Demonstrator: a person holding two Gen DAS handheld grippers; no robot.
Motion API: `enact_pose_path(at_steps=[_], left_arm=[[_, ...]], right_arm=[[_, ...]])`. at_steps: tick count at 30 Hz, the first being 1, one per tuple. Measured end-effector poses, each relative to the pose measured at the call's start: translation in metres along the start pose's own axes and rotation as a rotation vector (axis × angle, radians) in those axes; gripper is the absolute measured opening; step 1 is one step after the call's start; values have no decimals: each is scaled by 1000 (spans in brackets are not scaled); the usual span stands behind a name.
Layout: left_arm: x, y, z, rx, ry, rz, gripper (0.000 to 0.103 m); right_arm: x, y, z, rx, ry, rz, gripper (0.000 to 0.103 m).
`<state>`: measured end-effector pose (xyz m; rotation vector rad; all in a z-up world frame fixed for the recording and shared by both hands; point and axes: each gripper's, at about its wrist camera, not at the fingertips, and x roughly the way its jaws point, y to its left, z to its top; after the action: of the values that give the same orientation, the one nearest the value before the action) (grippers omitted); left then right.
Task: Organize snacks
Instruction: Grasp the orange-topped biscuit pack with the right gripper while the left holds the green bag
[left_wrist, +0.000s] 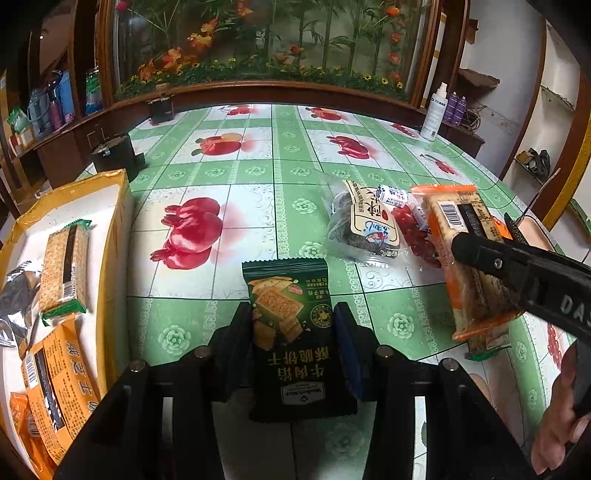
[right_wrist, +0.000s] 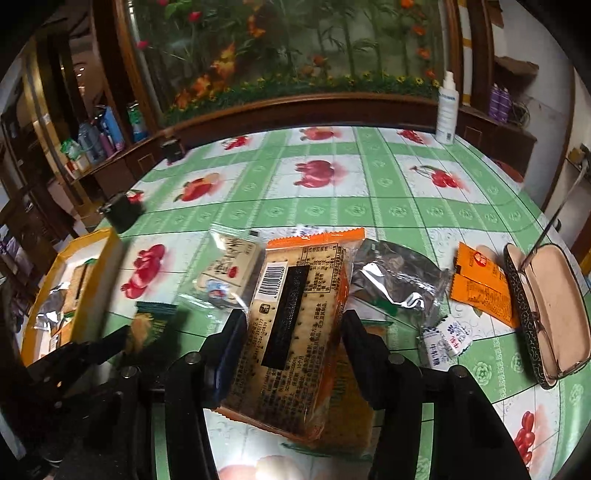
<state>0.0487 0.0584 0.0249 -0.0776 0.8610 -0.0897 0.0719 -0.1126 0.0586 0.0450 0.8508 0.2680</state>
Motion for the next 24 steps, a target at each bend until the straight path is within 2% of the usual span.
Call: enact_pose_path(at_steps=[4,7,11,15,16,17,19,24], left_arm=[[0,2,0,-13,3,2,44],[0,2,0,-14,3,3,44],[1,1,0,-7,5,6,44],[2,2,0,-13,13,8,44],[2,3,0,-12,11,14,44],[3,3,0,-12,11,22,44],[3,5,0,-20,10,33,44],[5,2,-2,5,12,89,44]], right_arm=[[3,9,-4,-24,21,40,56],[6,16,-6,-37,42,75,43],[8,22,-8,-68,38,55,43],[12,24,-8,-71,70,78,44],[12,24,-8,-75,74,79,49],[13,27,-9,-85,78,76,62],[13,30,-11,-95,77,76,72],[13,38,-14,-119,84,89,72]])
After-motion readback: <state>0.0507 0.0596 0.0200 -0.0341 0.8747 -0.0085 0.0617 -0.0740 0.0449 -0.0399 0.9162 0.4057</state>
